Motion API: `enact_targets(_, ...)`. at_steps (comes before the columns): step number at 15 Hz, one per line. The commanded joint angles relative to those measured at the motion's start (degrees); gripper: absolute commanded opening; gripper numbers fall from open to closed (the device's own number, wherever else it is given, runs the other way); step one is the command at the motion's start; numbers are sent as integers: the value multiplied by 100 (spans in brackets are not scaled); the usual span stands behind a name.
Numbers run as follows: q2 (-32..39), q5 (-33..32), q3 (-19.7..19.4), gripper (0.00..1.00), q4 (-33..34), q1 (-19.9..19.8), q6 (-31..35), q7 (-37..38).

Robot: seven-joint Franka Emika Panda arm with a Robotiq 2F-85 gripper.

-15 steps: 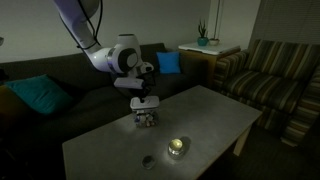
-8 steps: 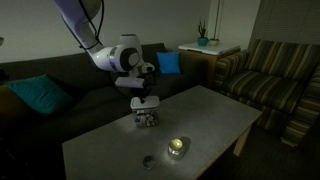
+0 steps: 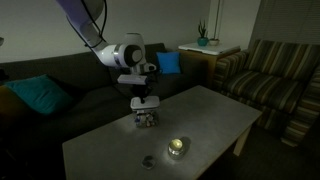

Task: Put the white lid on top of the clear storage jar then press down the button on the lid

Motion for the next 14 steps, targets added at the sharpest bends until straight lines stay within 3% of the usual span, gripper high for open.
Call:
enact_targets(1,624,28,40,0,540,-76,-135,-206)
enact_targets(9,1031,99,120,0,1303,-124,-869,-445)
enact_targets(14,771,12,43,0,1138,-89,-849,-340)
